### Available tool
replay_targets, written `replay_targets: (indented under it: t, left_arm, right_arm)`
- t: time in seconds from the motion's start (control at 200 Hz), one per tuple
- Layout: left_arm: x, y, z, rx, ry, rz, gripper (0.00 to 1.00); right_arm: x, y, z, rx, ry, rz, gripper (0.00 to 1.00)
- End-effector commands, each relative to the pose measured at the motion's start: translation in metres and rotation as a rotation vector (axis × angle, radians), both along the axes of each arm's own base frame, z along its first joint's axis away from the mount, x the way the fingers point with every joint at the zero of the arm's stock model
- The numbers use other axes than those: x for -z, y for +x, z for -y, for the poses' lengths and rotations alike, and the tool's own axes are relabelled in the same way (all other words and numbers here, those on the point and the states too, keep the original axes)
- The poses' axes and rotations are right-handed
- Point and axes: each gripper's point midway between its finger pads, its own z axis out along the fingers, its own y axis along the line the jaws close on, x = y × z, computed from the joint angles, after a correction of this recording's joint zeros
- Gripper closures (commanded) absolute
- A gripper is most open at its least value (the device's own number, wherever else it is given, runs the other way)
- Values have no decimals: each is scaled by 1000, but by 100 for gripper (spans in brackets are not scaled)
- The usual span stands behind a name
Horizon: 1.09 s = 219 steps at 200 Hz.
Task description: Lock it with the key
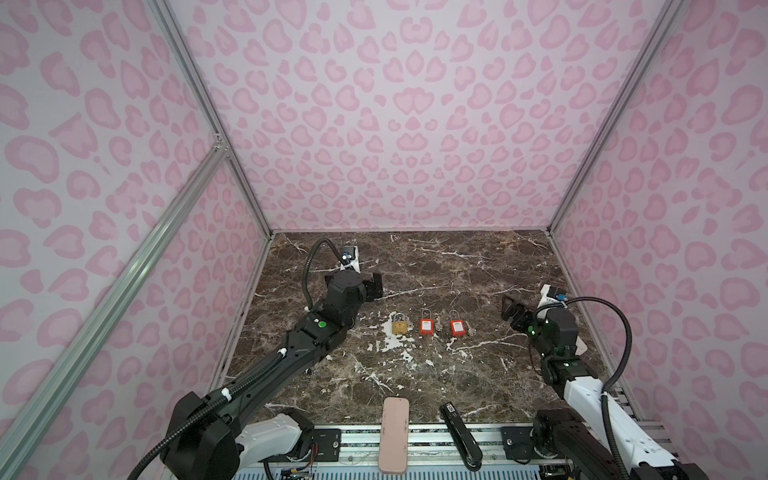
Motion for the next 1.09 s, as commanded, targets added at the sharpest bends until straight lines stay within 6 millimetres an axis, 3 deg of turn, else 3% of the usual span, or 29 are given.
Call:
replay_targets:
  t: [0.0, 0.1, 0.21, 0.285, 0.665, 0.92, 1.09]
  left_arm:
    - [-4, -3, -59, -222, 107, 55, 3]
    - [5, -15, -96, -321, 34, 88, 3]
    - [-3, -27, -113, -296, 41, 212, 3]
    - [3, -32, -124, -289, 69, 234, 3]
    - [92, -22, -136, -239, 103, 169, 3]
    - [108, 3, -139, -205, 113, 150, 3]
    - [127, 13, -153, -196, 28, 123, 3]
  right_arm:
    - [-30, 10, 37, 155, -270, 99, 2]
    - [-15, 15, 41, 143, -400, 28, 1]
    - [-4, 10, 58, 225, -462, 13, 1]
    - [2, 8, 67, 262, -439, 24, 2]
    - [17, 27, 65, 253, -422, 99, 1]
    - [39, 34, 61, 226, -419, 104, 1]
    - [38, 38, 60, 222, -420, 129, 1]
